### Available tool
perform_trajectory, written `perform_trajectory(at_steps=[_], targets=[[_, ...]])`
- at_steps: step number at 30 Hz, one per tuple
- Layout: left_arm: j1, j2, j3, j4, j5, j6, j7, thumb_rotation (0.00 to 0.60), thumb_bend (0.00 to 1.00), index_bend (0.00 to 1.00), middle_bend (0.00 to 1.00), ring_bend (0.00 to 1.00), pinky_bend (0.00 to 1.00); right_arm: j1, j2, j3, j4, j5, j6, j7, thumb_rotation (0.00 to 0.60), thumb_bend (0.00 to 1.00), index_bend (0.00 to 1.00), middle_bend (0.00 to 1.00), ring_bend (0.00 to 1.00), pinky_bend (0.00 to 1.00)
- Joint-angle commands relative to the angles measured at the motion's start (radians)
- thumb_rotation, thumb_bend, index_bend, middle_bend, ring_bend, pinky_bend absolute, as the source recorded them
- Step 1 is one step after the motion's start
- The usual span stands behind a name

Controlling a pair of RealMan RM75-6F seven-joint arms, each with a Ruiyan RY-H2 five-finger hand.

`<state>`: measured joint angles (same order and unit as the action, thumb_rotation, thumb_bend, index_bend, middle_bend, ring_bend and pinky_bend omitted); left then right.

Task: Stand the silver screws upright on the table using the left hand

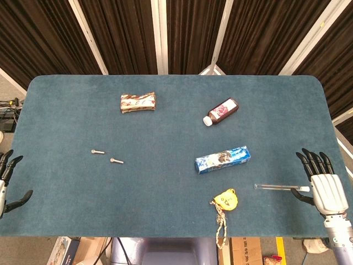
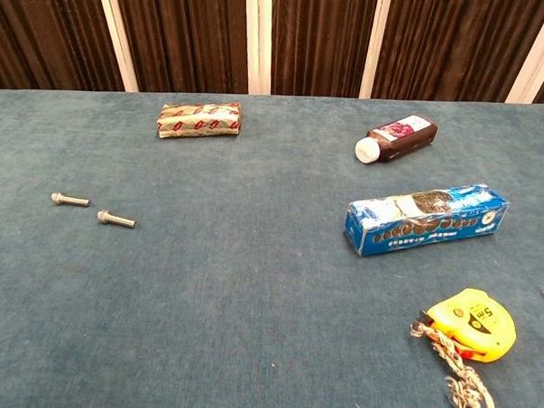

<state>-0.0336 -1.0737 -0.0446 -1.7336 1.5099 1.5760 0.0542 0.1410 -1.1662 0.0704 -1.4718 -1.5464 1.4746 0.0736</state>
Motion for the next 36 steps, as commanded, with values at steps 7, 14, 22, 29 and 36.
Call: perform_trajectory(at_steps=[7,14,22,29,36], targets=[[-0.036,-0.028,-0.005,0.030,-0.009,-0.061,0.026,0.600,0.34,0.17,0.00,0.00,0.00,-0.003,0.005,0.004,0.002,0.018,-0.005,0.013,0.600,0.17,0.11,0.09,0.10,0.00],[-0.137,0.002,-0.045,0.017,-0.054,-0.207,0.118,0.600,0.34,0.20,0.00,0.00,0.00,-0.004,0.002,0.006,0.003,0.026,-0.009,0.007,0.600,0.17,0.11,0.09,0.10,0.00],[-0.346,0.031,-0.120,0.004,-0.108,-0.450,0.372,0.600,0.36,0.23,0.00,0.00,0.00,-0.002,-0.008,0.010,-0.002,0.041,-0.018,-0.028,0.600,0.17,0.11,0.09,0.10,0.00],[-0.540,-0.027,-0.159,-0.005,-0.356,-0.748,0.493,0.600,0.37,0.24,0.00,0.00,0.00,-0.008,-0.009,0.009,-0.015,0.047,-0.011,-0.062,0.600,0.17,0.11,0.09,0.10,0.00],[-0.633,-0.164,-0.151,0.062,-0.490,-0.790,0.556,0.600,0.39,0.29,0.01,0.00,0.00,-0.020,-0.002,0.017,-0.024,0.056,0.008,-0.065,0.600,0.17,0.11,0.09,0.10,0.00]])
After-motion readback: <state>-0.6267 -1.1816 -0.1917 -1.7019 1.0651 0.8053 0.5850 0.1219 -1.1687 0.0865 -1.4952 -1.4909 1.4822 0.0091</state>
